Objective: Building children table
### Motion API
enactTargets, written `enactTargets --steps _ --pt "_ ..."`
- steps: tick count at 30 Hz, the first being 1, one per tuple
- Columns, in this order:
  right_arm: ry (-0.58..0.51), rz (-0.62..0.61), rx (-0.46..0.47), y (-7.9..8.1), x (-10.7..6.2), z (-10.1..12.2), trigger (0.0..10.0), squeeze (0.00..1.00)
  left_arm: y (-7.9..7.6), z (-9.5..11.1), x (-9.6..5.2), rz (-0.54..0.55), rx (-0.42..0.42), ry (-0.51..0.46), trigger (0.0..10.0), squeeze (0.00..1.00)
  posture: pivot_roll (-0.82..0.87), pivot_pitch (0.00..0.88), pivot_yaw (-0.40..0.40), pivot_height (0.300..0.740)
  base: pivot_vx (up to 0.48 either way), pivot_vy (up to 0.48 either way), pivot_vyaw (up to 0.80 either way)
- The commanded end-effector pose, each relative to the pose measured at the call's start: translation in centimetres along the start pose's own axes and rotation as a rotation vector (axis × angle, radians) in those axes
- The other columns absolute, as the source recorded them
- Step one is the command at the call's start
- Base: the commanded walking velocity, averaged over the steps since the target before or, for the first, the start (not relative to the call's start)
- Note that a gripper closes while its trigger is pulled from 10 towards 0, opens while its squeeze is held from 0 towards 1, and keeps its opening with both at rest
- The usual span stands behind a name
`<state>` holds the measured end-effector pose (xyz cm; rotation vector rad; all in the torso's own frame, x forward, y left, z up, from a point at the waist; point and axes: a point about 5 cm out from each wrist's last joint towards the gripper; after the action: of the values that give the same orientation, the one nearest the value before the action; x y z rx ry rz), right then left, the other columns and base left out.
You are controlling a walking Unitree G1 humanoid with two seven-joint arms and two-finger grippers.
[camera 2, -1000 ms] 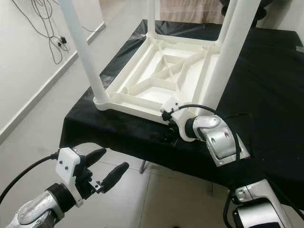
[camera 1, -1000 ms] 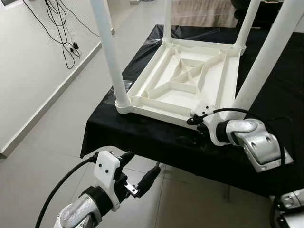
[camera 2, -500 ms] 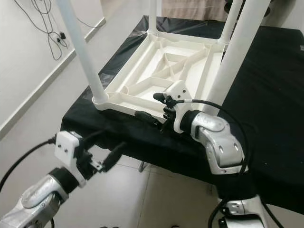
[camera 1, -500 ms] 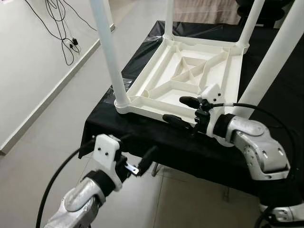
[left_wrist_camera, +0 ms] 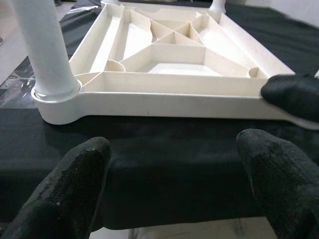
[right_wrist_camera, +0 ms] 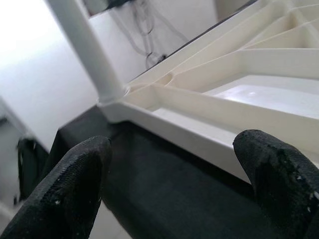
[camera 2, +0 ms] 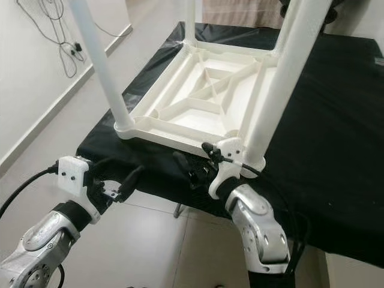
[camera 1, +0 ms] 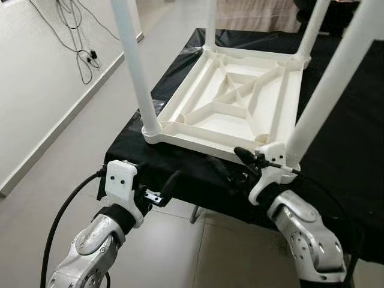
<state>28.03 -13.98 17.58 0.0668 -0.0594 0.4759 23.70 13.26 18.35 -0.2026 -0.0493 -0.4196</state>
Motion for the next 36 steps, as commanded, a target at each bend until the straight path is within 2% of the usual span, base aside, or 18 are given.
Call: enactTargets --steps 1,5,8,17,26,36 --pt "-0.014 -0.006 0.022 0.5 -0.2 0.1 10.0 0.0 0.5 -0.7 -0.1 0.019 0.01 0.044 10.0 0.0 -0.06 0.171 0.051 0.74 0.0 0.48 0.0" --pt "-0.016 -0.019 0.028 0.6 -0.3 0.1 10.0 0.0 0.5 -0.7 -0.1 0.02 0.01 0.045 10.0 0.0 -0.06 0.171 0.051 0.74 0.0 0.48 0.0" --pt "-0.015 0.019 0.063 0.9 -0.2 -0.2 10.0 0.0 0.5 -0.3 -0.1 0.009 0.035 -0.006 10.0 0.0 -0.06 0.17 0.056 0.74 0.0 0.0 -0.8" --pt "-0.023 0.016 0.085 0.7 0.2 -0.3 10.0 0.0 0.4 -0.4 0.3 -0.013 0.021 -0.001 10.0 0.0 -0.06 0.168 0.059 0.74 0.0 0.0 -0.8" --pt "-0.038 -0.078 0.095 -0.3 0.4 -0.1 10.0 0.0 0.6 -0.5 0.6 -0.021 0.026 -0.004 10.0 0.0 -0.05 0.167 0.057 0.74 0.0 0.0 -0.8" --pt "-0.038 -0.081 0.089 -0.4 0.5 -0.1 10.0 0.0 0.6 -0.4 0.7 -0.013 0.039 -0.014 10.0 0.0 -0.05 0.165 0.059 0.74 0.0 0.0 -0.8"
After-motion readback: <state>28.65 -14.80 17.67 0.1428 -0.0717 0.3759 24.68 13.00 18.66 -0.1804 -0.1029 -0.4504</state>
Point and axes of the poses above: a point about 5 cm out from each wrist's last joint towards the gripper, its own x axis pointing out of the wrist towards the gripper, its own z axis along the axis of the wrist's last joint, y = z × x, and after that the axes turned 7 degrees about -x, right-handed
